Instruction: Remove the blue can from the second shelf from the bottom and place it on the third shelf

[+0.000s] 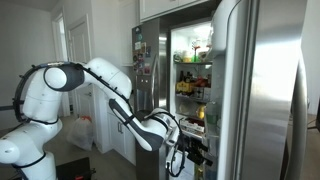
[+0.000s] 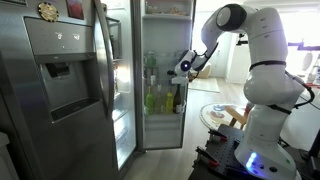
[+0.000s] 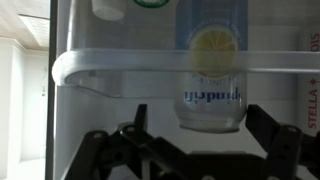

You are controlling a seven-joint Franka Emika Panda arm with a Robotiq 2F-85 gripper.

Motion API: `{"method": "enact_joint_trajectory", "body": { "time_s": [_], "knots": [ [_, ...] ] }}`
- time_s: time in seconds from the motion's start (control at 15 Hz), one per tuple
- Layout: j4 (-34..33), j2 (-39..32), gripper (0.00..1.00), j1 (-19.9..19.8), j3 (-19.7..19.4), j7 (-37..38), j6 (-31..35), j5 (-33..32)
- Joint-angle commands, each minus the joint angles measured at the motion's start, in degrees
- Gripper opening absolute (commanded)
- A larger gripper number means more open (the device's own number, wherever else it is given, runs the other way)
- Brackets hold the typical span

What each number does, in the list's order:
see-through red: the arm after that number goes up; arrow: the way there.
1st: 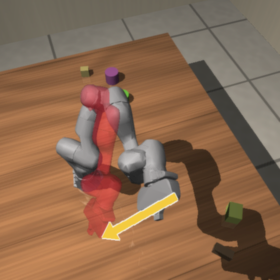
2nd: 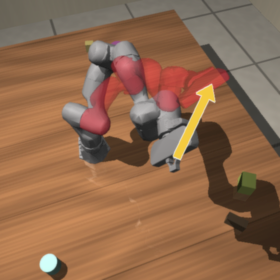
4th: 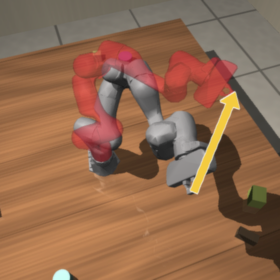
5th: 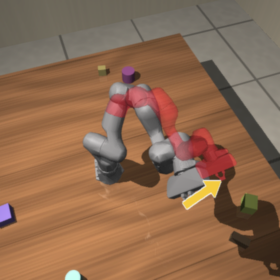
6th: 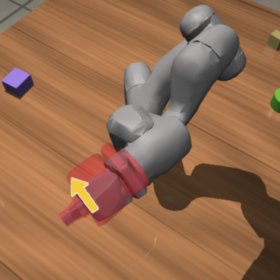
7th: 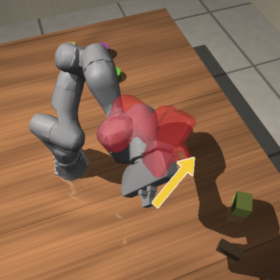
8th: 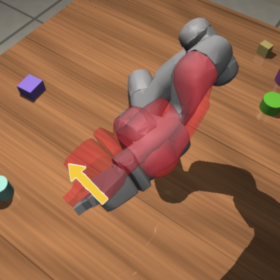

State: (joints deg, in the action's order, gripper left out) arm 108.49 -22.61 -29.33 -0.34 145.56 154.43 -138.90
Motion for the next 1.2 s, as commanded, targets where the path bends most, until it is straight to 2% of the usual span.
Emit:
{"method": "enact_joint_trajectory", "body": {
  "time_s": [0.0, 0.13, 0.33, 0.4, 0.8, 0.93, 1.0, 1.13],
  "knots": [
    [-2.7, -2.1, 1.00, -0.2, 0.3, 1.1, -0.4, -0.8],
    [-3.4, -2.7, 0.72, -0.2, 0.5, 1.5, -0.5, -1.2],
    [-4.0, -3.4, 0.49, -0.2, 0.8, 1.6, -0.7, -1.4],
    [-4.2, -3.5, 0.46, 1.3, -0.8, 2.0, -0.5, -1.2],
    [-3.8, -3.4, 0.46, 1.6, -0.9, 2.4, -1.4, -1.7],
    [-3.3, -3.4, 0.46, 0.5, 0.6, 2.8, -2.8, -2.6],
    [-3.2, -3.4, 0.46, 1.8, -0.7, 3.6, -3.2, -2.8],
    [-2.7, -3.4, 0.46, 2.1, -0.5, 5.6, -5.2, -4.2]
  ]
}}
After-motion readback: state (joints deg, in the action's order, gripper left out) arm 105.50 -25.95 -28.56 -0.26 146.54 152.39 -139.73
